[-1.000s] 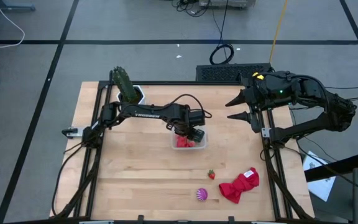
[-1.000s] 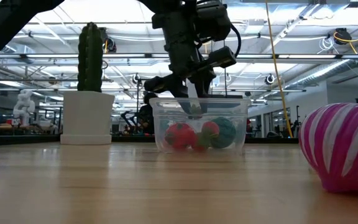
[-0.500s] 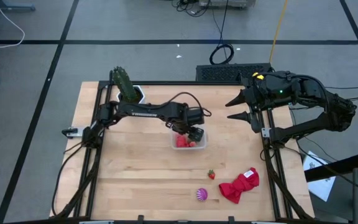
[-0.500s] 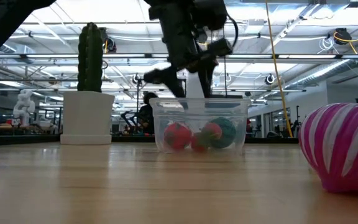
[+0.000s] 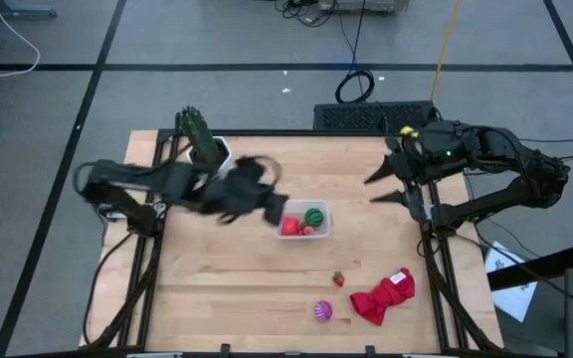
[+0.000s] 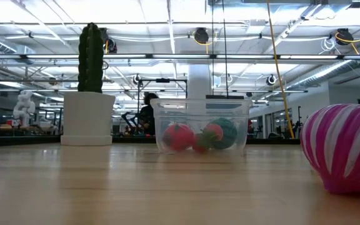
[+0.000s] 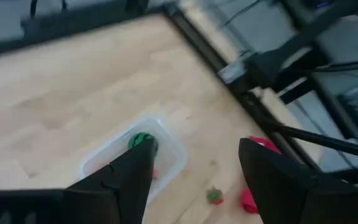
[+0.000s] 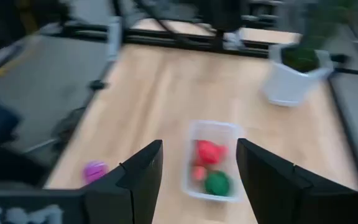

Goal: Pick and placing Produce into tupperware
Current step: Put the strawberry into the transparent bin

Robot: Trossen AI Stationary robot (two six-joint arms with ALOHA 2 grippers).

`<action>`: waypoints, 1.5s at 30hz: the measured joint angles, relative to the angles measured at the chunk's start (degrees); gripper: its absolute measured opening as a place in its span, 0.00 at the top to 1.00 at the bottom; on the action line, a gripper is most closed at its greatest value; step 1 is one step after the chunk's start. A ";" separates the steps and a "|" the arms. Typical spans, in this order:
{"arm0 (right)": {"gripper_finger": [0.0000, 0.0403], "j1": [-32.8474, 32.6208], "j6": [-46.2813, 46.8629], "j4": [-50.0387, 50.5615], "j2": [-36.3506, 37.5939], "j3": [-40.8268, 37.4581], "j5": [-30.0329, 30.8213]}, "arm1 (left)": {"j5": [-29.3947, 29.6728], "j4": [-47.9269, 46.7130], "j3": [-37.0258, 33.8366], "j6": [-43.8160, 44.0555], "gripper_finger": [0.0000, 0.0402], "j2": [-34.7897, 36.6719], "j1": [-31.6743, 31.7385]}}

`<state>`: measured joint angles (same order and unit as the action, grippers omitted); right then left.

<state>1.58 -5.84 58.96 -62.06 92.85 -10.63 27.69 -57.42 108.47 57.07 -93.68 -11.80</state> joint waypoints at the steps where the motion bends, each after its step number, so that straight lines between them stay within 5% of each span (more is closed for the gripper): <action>1: 0.51 -0.99 -0.11 -0.32 -0.08 -0.26 -1.64 | 2.51 -0.52 0.00 0.04 0.41 1.29 -2.38; 7: 0.51 -7.48 4.29 -4.93 -0.18 -8.92 -4.92 | 13.28 -8.71 0.00 8.66 0.41 3.97 -13.94; 17: 0.51 -12.35 21.86 -13.39 -2.25 -31.28 -4.68 | 7.29 -28.56 -0.09 30.52 0.40 0.76 -17.88; 25: 0.51 -17.16 36.09 -27.31 -2.29 -39.03 -0.41 | 5.30 -32.59 -0.07 30.80 0.40 0.78 -17.90; 32: 0.51 -24.64 42.78 -21.72 -2.27 -39.29 13.91 | 4.82 -32.53 -0.08 24.92 0.40 2.67 -18.43; 45: 0.51 -32.15 74.79 -17.15 -10.24 -39.29 25.32 | 4.95 -32.57 -0.04 16.43 0.40 4.36 -22.91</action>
<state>-30.57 68.95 41.81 -72.30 53.56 14.70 32.64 -89.99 108.42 73.50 -89.32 -34.71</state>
